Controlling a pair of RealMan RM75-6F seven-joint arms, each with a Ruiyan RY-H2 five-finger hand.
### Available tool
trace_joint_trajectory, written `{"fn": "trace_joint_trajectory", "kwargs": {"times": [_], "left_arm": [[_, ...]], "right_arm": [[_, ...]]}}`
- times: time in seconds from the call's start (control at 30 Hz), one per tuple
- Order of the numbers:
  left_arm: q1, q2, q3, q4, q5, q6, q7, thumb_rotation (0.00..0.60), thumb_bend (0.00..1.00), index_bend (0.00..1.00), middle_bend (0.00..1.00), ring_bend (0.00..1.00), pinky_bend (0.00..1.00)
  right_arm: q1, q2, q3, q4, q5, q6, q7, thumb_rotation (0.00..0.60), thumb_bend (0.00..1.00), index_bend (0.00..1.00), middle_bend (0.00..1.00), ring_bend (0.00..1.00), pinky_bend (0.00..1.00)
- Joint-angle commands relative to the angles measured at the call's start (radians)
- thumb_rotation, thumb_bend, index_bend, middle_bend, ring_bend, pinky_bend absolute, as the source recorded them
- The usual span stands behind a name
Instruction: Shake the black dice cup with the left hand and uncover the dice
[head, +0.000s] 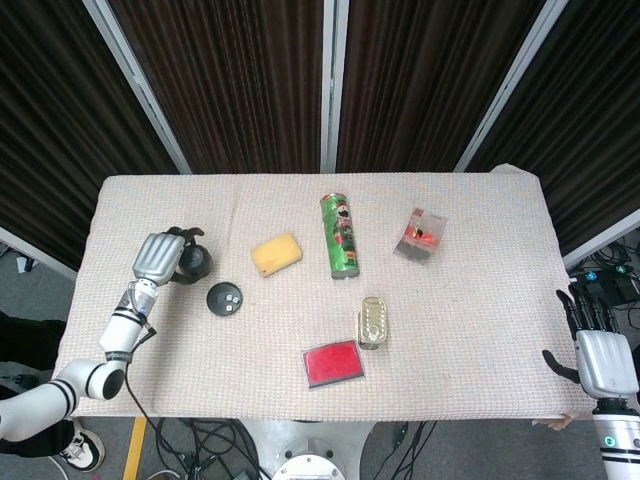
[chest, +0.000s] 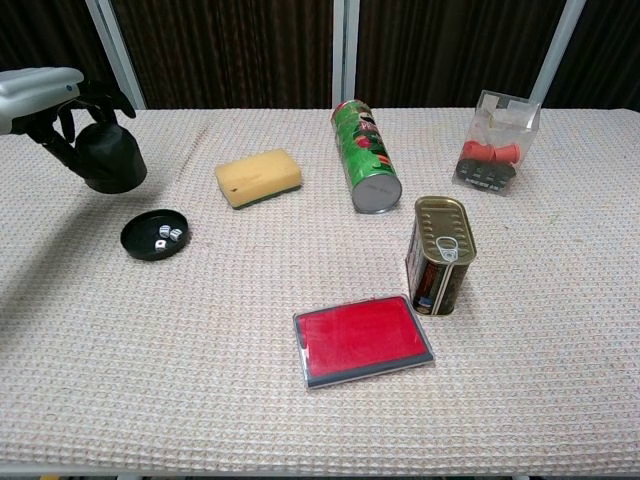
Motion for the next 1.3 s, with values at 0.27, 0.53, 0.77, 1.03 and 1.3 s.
{"fn": "trace_joint_trajectory", "kwargs": {"times": [0.27, 0.53, 0.77, 1.03, 1.3], "left_arm": [[-0.006, -0.042, 0.005, 0.086, 0.025, -0.022, -0.086, 0.600, 0.08, 0.14, 0.17, 0.14, 0.32], [0.014, 0.001, -0.012, -0.008, 0.052, 0.078, -0.049, 0.600, 0.08, 0.14, 0.17, 0.12, 0.30], [0.098, 0.109, -0.007, -0.265, 0.056, 0.247, 0.112, 0.600, 0.10, 0.14, 0.16, 0.08, 0.25], [0.253, 0.203, 0.059, -0.475, 0.063, 0.423, 0.190, 0.600, 0.09, 0.14, 0.11, 0.03, 0.17], [0.389, 0.230, 0.151, -0.568, 0.129, 0.577, 0.258, 0.600, 0.07, 0.14, 0.11, 0.03, 0.15]], "right_arm": [[-0.002, 0.002, 0.002, 0.004, 0.002, 0.002, 0.008, 0.600, 0.14, 0.00, 0.00, 0.00, 0.00], [-0.005, 0.005, -0.001, -0.002, -0.018, 0.020, 0.016, 0.600, 0.14, 0.00, 0.00, 0.00, 0.00], [-0.008, 0.005, -0.002, 0.003, -0.020, 0.025, 0.028, 0.600, 0.13, 0.00, 0.00, 0.00, 0.00], [-0.012, 0.001, -0.008, 0.024, -0.037, 0.032, 0.068, 0.600, 0.13, 0.00, 0.00, 0.00, 0.00], [-0.002, -0.022, -0.027, 0.063, -0.083, 0.030, 0.127, 0.600, 0.13, 0.00, 0.00, 0.00, 0.00]]}}
